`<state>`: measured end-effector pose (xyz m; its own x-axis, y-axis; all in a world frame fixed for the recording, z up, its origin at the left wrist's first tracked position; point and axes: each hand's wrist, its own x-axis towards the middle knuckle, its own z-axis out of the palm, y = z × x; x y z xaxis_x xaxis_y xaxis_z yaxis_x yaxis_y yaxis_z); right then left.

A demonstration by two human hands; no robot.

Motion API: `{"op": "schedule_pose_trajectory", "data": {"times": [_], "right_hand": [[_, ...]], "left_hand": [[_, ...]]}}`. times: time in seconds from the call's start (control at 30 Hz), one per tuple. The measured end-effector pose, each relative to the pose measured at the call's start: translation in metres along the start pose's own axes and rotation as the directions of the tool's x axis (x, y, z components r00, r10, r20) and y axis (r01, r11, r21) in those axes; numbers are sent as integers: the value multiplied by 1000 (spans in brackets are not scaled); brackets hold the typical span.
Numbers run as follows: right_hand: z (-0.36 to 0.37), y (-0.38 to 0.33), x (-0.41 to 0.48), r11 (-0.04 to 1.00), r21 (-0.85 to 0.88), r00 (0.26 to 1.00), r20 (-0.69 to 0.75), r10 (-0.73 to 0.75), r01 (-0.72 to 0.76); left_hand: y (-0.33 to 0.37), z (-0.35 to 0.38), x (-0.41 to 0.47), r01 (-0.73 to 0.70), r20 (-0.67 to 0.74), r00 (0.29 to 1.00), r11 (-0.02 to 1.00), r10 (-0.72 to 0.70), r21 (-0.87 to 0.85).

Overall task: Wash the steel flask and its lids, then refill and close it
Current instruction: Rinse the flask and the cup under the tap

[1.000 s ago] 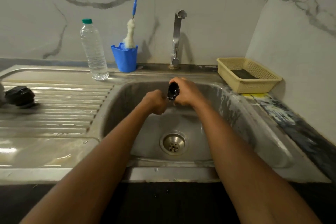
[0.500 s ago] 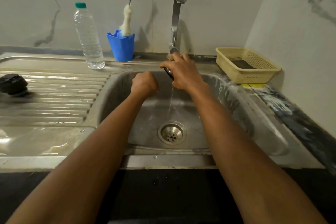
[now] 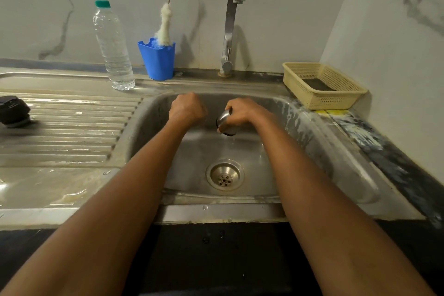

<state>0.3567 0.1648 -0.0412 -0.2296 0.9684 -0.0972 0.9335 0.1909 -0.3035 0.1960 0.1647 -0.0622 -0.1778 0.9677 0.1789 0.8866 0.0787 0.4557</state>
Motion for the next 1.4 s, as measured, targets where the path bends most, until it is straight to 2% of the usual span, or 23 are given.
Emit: {"op": "schedule_pose_trajectory", "data": {"times": [0.2, 0.3, 0.43, 0.57, 0.7, 0.8, 0.83, 0.93, 0.97, 1.03, 1.07, 1.17, 1.2, 1.3, 1.33, 1.4], "right_hand": [[-4, 0, 0, 995, 100, 996, -88, 10, -2], [-6, -2, -1, 992, 123, 998, -68, 17, -9], [-13, -4, -1, 982, 189, 969, -244, 48, -1], [-4, -5, -1, 993, 111, 992, -115, 42, -30], [-10, -3, 3, 979, 202, 951, -304, 57, 6], [-1, 3, 3, 993, 109, 990, -133, 47, -33], [2, 5, 3, 994, 103, 990, -133, 48, -35], [-3, 4, 3, 978, 209, 953, -296, 67, -4], [-4, 3, 3, 976, 216, 953, -293, 71, -6], [-1, 2, 1, 989, 145, 979, -193, 58, -30], [2, 3, 1, 991, 131, 980, -193, 47, -22], [0, 2, 3, 975, 220, 942, -330, 57, 18], [-1, 2, 3, 980, 200, 950, -308, 54, 9], [5, 3, 2, 997, 38, 993, -93, 65, -62], [3, 2, 1, 997, 39, 993, -95, 69, -66], [-10, -2, 2, 994, 98, 973, -223, 66, -45]], "left_hand": [[-1, 2, 1, -56, 32, 998, 998, 55, 25], [-1, 2, 1, -69, 44, 997, 997, 68, 25], [-2, 3, 1, -81, 36, 996, 996, 80, 35], [-2, 1, 0, -111, 78, 991, 991, 106, 69], [0, 0, 2, -189, 62, 980, 981, 187, 39], [0, 3, 0, -202, 108, 975, 978, 196, 44], [-1, 4, 1, -201, 112, 974, 979, 195, 39], [1, -1, 1, -191, 49, 980, 982, 191, -1], [2, -1, 1, -194, 40, 980, 981, 194, -1], [3, -2, -2, -200, 82, 977, 979, 197, 27], [2, -2, -4, -205, 125, 973, 977, 196, 62], [-2, 3, -6, -238, 237, 952, 954, 192, 184], [-3, 4, -6, -243, 265, 946, 951, 188, 193], [-2, 1, -5, -236, 352, 922, 956, 163, 175], [-1, -2, -6, -233, 375, 913, 960, 161, 154], [3, -12, -6, -231, 370, 912, 968, 180, 99]]}}
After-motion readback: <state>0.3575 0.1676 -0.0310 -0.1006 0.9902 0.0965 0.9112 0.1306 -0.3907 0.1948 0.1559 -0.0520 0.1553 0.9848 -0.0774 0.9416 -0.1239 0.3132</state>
